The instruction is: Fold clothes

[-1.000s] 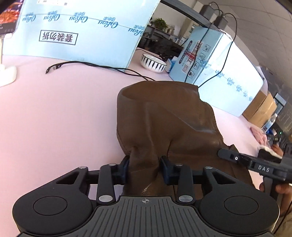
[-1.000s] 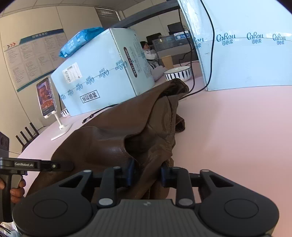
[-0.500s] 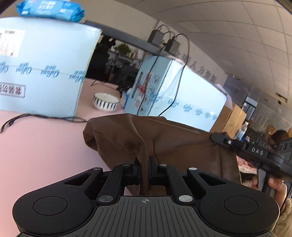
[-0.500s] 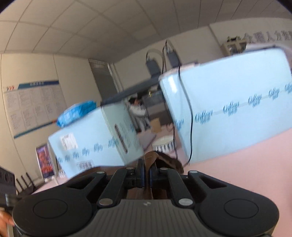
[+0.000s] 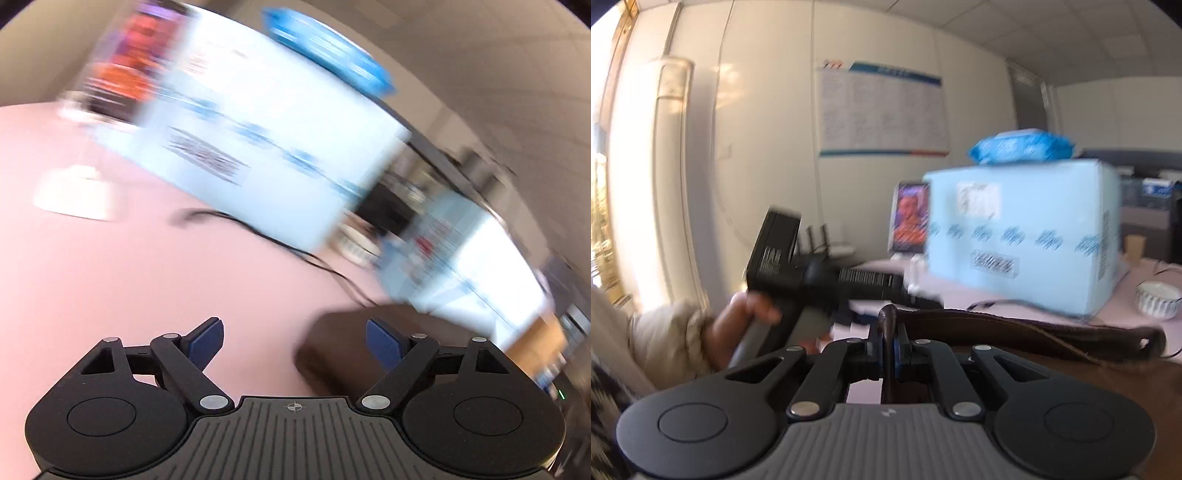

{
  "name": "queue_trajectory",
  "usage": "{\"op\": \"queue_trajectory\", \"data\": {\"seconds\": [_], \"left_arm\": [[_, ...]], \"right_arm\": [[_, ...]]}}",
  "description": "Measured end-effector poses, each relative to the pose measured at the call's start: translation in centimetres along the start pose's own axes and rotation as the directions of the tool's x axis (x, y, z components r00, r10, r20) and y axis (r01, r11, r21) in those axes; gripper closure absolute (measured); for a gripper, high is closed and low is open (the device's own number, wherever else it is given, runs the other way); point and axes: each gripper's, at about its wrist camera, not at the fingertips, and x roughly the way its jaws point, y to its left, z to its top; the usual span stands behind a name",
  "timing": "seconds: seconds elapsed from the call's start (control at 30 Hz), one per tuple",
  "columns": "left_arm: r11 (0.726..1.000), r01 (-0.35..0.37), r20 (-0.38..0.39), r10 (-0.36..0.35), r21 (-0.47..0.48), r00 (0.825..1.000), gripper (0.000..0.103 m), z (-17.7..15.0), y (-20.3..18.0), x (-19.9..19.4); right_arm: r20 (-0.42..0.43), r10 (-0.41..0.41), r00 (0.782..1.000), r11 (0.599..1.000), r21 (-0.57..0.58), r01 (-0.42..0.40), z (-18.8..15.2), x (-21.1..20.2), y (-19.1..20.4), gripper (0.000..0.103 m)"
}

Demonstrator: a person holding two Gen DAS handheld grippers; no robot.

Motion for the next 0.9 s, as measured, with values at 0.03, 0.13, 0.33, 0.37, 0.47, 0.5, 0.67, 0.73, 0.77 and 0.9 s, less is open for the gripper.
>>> {"op": "queue_trajectory", "data": {"seconds": [0.03, 0.13, 0.33, 0.37, 0.47, 0.5, 0.67, 0.73, 0.77, 0.9], "left_arm": [[1.0, 0.008, -0.032, -0.008, -0.006, 0.999, 0.015, 0.4, 0.2, -0.1], [0.998, 0.056, -0.127, -0.053, 0.02, 0.99, 0.013, 1.2, -0.5, 0.4], [0.94, 0.245, -0.359, -0.149, 0.239, 0.921, 0.01, -0.1, -7.2, 4.7], [0.918, 0.278, -0.398, -0.151, 0.282, 0.905, 0.01, -0.6, -8.4, 5.5], [0.854, 0.334, -0.421, -0.154, 0.398, 0.894, 0.01, -2.1, -10.5, 4.8], [0.828, 0.353, -0.428, -0.155, 0.435, 0.89, 0.01, -2.5, -11.2, 4.6], [0.616, 0.421, -0.479, -0.081, 0.666, 0.874, 0.008, -5.6, -15.0, 3.6], [0.552, 0.382, -0.469, 0.018, 0.741, 0.883, 0.008, -7.5, -16.2, 4.9], [0.539, 0.348, -0.448, 0.062, 0.767, 0.892, 0.008, -8.1, -16.2, 5.8], [0.541, 0.246, -0.367, 0.127, 0.804, 0.921, 0.009, -8.6, -15.2, 9.5]], "right_arm": [[-0.031, 0.057, 0.998, 0.997, 0.053, -0.055, -0.5, 1.3, -0.2, 0.095], [-0.09, 0.179, 0.98, 0.968, 0.197, -0.158, -1.9, 4.5, -0.7, 0.085], [-0.008, 0.216, 0.976, 0.947, 0.247, -0.207, -1.3, 0.9, -1.4, 0.042], [0.028, 0.187, 0.982, 0.952, 0.241, -0.188, -1.2, -0.7, -1.5, 0.032], [0.129, 0.026, 0.991, 0.976, 0.212, -0.053, -1.7, -7.4, -2.1, 0.016], [0.151, -0.079, 0.985, 0.975, 0.216, 0.045, -2.4, -10.0, -2.5, 0.012], [0.0, -0.521, 0.854, 0.8, 0.348, 0.488, -4.8, -15.9, -6.0, 0.01], [-0.044, -0.513, 0.857, 0.773, 0.41, 0.484, -5.9, -16.1, -8.1, 0.01], [-0.069, -0.515, 0.854, 0.758, 0.428, 0.492, -6.2, -15.5, -8.9, 0.01], [-0.186, -0.55, 0.814, 0.692, 0.445, 0.569, -7.3, -11.8, -12.0, 0.011]]}}
